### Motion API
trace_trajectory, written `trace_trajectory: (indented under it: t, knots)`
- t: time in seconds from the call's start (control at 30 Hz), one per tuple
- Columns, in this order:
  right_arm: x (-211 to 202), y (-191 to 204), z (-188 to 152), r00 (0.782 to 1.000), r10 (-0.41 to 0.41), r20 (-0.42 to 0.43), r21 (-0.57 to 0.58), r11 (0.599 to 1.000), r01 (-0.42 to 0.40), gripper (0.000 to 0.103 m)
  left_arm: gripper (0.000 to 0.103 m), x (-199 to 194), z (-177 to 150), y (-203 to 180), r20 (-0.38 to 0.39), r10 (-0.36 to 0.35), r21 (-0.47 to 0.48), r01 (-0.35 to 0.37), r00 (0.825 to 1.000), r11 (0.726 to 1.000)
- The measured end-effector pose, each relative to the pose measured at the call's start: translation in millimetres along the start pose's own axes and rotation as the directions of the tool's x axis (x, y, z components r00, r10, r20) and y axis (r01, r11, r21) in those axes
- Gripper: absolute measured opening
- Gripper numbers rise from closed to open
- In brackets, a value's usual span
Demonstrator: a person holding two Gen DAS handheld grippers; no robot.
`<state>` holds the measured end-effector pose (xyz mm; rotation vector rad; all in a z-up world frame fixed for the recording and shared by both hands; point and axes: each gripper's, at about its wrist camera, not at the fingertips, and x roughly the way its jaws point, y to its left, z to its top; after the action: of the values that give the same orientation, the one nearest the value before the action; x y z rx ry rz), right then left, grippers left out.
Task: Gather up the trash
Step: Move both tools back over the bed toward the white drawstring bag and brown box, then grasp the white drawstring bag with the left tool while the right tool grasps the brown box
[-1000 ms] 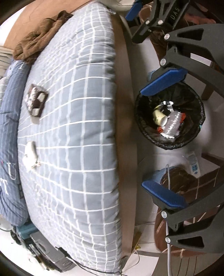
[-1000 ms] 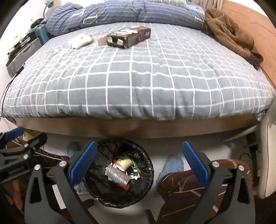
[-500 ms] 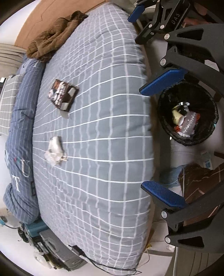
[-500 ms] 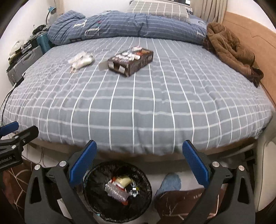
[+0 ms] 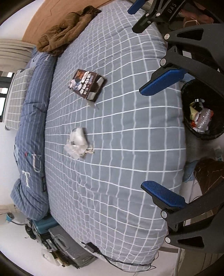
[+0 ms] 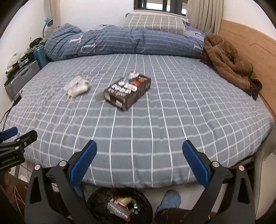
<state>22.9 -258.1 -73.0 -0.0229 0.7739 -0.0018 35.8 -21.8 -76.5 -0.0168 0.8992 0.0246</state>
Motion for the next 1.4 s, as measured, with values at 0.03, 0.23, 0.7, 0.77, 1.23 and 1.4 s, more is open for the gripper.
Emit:
trace_trajectory:
  t: [0.03, 0.23, 0.7, 0.77, 1.23, 1.4]
  knots:
    - [0.2, 0.8, 4.0, 1.0, 0.001, 0.004, 0.0, 1.0, -0.001, 0.095, 0.097, 1.5, 5.2, 1.0, 0.004, 0.001, -0.003, -0.001, 1.0, 1.0]
    - [8.7, 4.9, 31.5, 1.0, -0.003, 0.022, 0.001, 1.0, 0.003, 0.095, 0.097, 12.6, 30.0, 4.7, 0.018, 0.002, -0.01, -0.002, 1.0, 1.0]
    - [49.5, 3.0, 83.7, 1.0, -0.016, 0.022, 0.038, 0.999, 0.015, 0.095, 0.097, 46.8, 80.9, 9.7, 0.036, 0.028, -0.006, -0.028, 0.999, 1.0]
    - [55.6, 3.2, 89.1, 1.0, -0.022, 0.021, 0.04, 0.999, 0.021, 0.095, 0.097, 53.1, 88.3, 11.6, 0.037, 0.029, -0.012, -0.029, 0.999, 1.0]
    - [133.2, -2.5, 130.0, 0.998, -0.048, -0.041, 0.142, 0.988, 0.054, 0.095, 0.097, 118.5, 137.4, 15.1, 0.034, 0.033, -0.003, -0.033, 0.999, 0.999]
    - [165.8, -3.4, 138.0, 0.995, -0.033, -0.091, 0.197, 0.979, 0.05, 0.095, 0.097, 151.9, 153.4, 15.5, 0.022, 0.034, 0.002, -0.034, 0.999, 0.999]
